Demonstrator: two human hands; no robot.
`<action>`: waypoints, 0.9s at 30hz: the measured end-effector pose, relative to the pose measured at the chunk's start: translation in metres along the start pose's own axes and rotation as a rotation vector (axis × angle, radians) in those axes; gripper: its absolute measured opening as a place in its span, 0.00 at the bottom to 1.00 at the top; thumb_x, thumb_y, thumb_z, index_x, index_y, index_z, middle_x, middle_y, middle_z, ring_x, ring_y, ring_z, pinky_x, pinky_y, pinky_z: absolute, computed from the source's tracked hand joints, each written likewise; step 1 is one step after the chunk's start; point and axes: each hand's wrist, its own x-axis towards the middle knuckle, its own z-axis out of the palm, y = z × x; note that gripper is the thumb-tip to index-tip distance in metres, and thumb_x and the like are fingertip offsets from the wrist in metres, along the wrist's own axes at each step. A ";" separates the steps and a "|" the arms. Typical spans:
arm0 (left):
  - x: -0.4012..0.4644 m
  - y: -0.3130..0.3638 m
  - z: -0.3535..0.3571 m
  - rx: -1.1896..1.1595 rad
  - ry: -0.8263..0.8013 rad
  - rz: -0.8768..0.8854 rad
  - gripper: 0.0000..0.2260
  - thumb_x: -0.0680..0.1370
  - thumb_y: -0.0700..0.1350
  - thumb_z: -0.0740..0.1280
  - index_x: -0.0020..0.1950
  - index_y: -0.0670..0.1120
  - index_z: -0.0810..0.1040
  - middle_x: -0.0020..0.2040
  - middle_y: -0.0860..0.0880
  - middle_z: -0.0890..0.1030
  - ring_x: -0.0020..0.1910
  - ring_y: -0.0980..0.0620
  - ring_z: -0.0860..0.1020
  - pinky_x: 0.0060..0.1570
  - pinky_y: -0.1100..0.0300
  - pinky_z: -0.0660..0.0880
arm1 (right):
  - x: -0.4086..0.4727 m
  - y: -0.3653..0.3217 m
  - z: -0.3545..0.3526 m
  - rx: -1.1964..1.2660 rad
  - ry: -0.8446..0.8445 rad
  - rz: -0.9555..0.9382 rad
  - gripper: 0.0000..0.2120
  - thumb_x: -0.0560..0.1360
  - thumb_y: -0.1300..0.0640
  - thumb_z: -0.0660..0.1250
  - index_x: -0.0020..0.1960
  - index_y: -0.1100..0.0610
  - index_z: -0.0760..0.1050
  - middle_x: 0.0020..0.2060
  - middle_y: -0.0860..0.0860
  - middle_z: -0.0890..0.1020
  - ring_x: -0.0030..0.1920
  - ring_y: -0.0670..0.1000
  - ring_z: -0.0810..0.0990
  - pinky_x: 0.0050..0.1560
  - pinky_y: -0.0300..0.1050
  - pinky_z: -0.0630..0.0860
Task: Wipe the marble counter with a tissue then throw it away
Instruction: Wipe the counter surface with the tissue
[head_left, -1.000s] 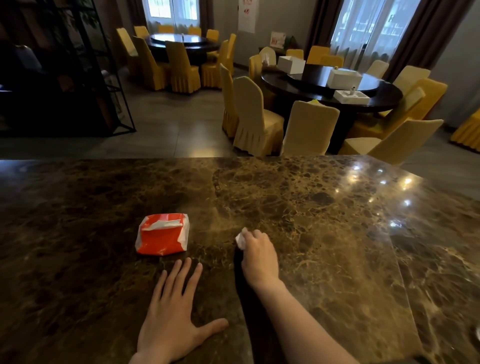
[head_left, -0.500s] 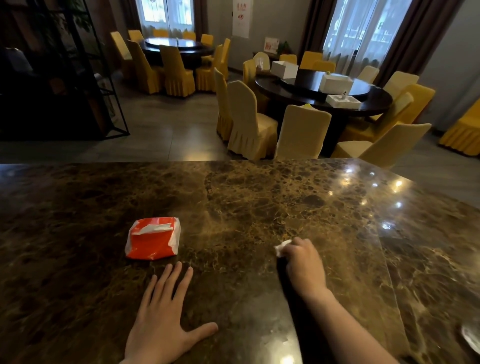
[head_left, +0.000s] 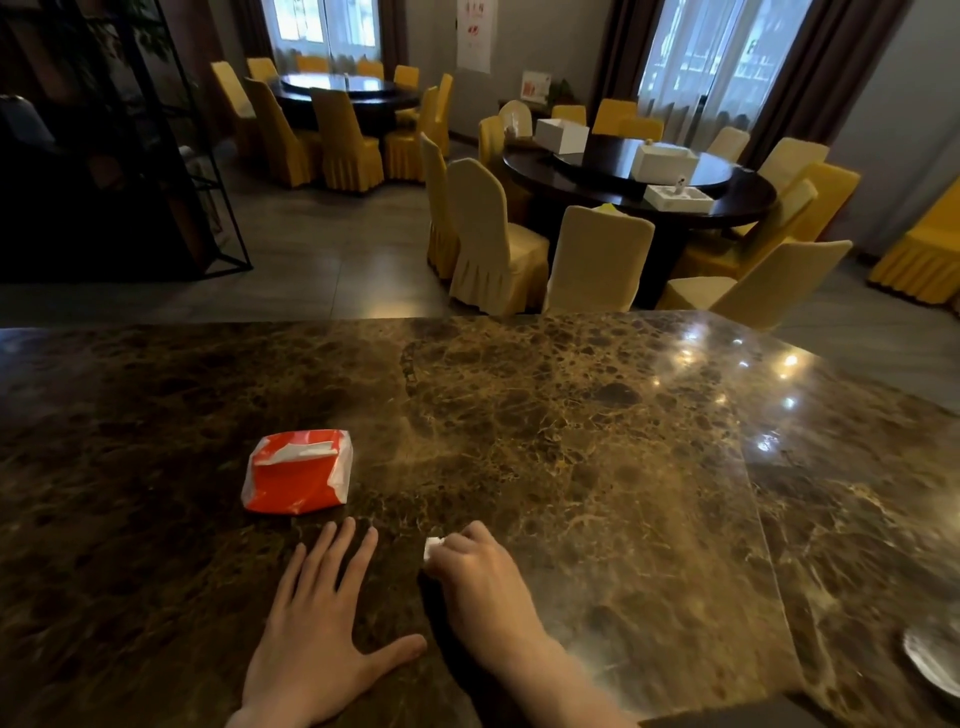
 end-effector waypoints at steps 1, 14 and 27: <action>0.000 0.000 0.000 -0.001 0.008 0.001 0.58 0.60 0.90 0.43 0.80 0.59 0.30 0.82 0.56 0.32 0.80 0.55 0.30 0.81 0.47 0.34 | 0.000 0.010 -0.004 0.006 0.018 0.020 0.05 0.79 0.60 0.67 0.49 0.53 0.81 0.44 0.48 0.83 0.47 0.49 0.73 0.45 0.45 0.76; 0.000 -0.004 0.005 -0.027 0.031 0.004 0.57 0.62 0.89 0.46 0.81 0.60 0.33 0.83 0.57 0.33 0.79 0.57 0.28 0.80 0.48 0.32 | 0.002 0.021 -0.001 0.007 0.176 0.251 0.12 0.75 0.66 0.71 0.53 0.54 0.86 0.54 0.48 0.81 0.55 0.50 0.76 0.54 0.42 0.75; -0.003 -0.004 0.005 -0.017 0.064 0.032 0.57 0.64 0.88 0.44 0.83 0.57 0.36 0.84 0.54 0.35 0.80 0.55 0.30 0.80 0.48 0.32 | -0.037 0.067 -0.046 -0.223 0.209 0.539 0.14 0.73 0.71 0.67 0.48 0.55 0.86 0.45 0.49 0.86 0.51 0.54 0.78 0.49 0.47 0.76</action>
